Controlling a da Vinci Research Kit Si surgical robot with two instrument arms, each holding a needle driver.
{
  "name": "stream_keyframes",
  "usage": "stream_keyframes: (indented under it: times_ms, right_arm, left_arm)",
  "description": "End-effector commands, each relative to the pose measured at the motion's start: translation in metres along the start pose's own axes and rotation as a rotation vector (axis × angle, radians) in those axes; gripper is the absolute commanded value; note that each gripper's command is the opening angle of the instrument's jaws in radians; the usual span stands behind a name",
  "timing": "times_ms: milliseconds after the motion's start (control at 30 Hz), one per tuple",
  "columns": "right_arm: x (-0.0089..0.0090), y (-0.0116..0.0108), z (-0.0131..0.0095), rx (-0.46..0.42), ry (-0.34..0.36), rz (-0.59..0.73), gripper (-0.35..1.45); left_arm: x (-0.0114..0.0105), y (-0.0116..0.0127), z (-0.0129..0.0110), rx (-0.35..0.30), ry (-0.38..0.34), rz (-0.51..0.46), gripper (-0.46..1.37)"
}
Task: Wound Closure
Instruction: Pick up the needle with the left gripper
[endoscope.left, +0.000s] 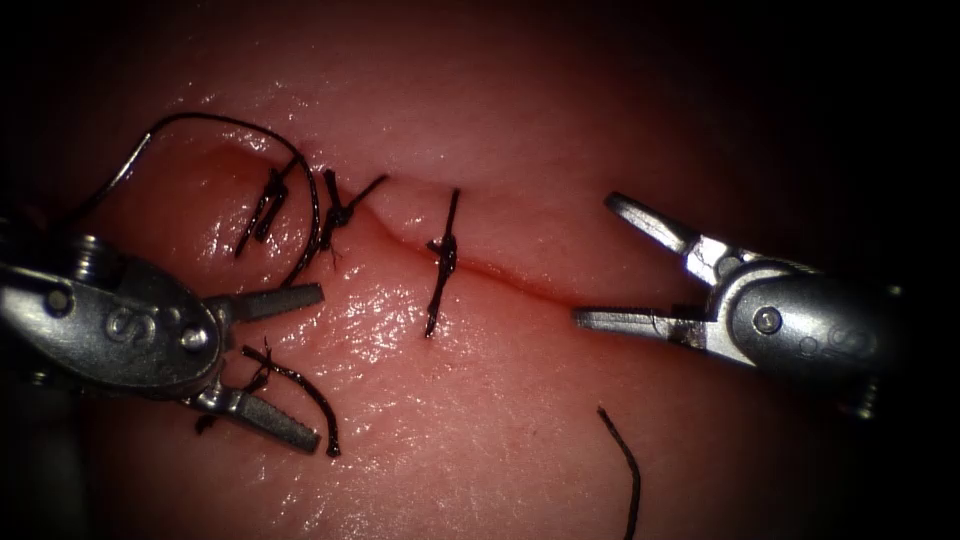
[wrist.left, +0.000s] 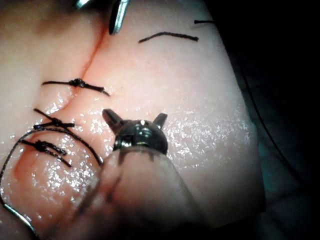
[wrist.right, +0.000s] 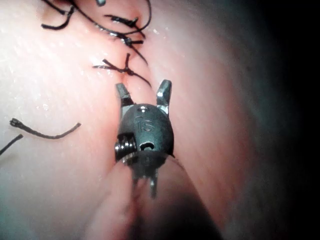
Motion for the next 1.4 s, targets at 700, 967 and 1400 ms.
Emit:
stream_keyframes:
  times_ms: [700, 967, 1400]
  right_arm:
    - [0.0000, 0.0000, 0.0001, 0.002, 0.003, -0.006, 1.14]
    - [0.0000, 0.0000, 0.0001, 0.002, 0.004, -0.006, 1.14]
    - [0.0002, -0.0002, 0.0003, 0.001, 0.003, -0.006, 1.15]
  left_arm:
    - [-0.0015, -0.0025, -0.0059, 0.093, -0.004, -0.142, 0.73]
    - [-0.0039, -0.0047, -0.0075, 0.168, -0.007, -0.191, 0.77]
    - [-0.0080, -0.0074, -0.0073, 0.221, 0.000, -0.226, 0.76]
